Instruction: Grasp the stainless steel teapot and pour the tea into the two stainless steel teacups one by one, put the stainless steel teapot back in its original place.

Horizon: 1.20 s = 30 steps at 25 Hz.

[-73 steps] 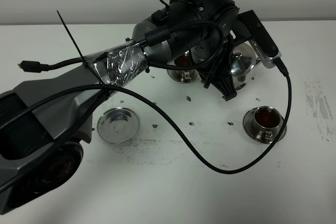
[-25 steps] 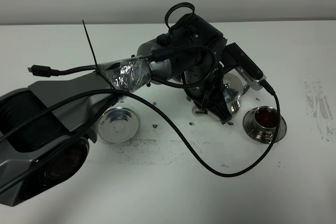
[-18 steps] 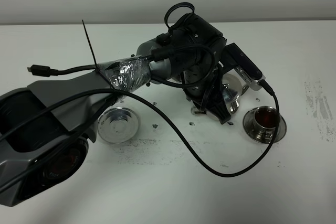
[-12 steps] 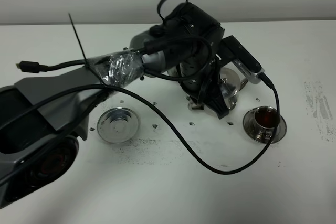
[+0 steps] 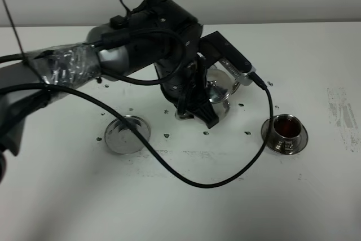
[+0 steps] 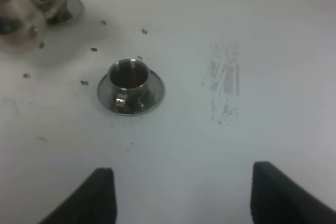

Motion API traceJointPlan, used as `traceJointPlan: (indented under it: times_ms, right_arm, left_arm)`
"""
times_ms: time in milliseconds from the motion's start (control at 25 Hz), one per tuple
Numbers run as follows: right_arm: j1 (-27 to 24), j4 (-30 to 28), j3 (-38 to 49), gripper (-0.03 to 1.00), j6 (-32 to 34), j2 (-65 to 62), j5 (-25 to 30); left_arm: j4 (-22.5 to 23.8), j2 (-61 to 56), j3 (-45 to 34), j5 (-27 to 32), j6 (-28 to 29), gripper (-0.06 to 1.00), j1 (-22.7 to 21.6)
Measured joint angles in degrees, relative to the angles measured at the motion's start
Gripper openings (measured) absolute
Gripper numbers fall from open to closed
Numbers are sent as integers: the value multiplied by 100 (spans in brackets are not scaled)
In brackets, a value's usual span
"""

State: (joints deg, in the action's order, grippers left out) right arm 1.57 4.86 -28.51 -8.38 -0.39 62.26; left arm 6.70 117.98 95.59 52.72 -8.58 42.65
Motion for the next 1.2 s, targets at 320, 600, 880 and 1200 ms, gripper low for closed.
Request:
traceJointPlan:
  times_ms: [320,600,880,1200]
  right_arm:
    - [0,0,0,56,0,0,0]
    - [0,0,0,56,0,0,0]
    - [0,0,0,56,0,0,0]
    - [0,0,0,56,0,0,0]
  left_arm:
    - [-12,-1205,-1877,-772,316,18,-438]
    - [-10,-1873,-3042,-1222,558,18,-944]
    - [-5,-1967,-3891,-1914,596,18,-1387]
    - [-5,-1962,-4178,-2468,607,18,-1509]
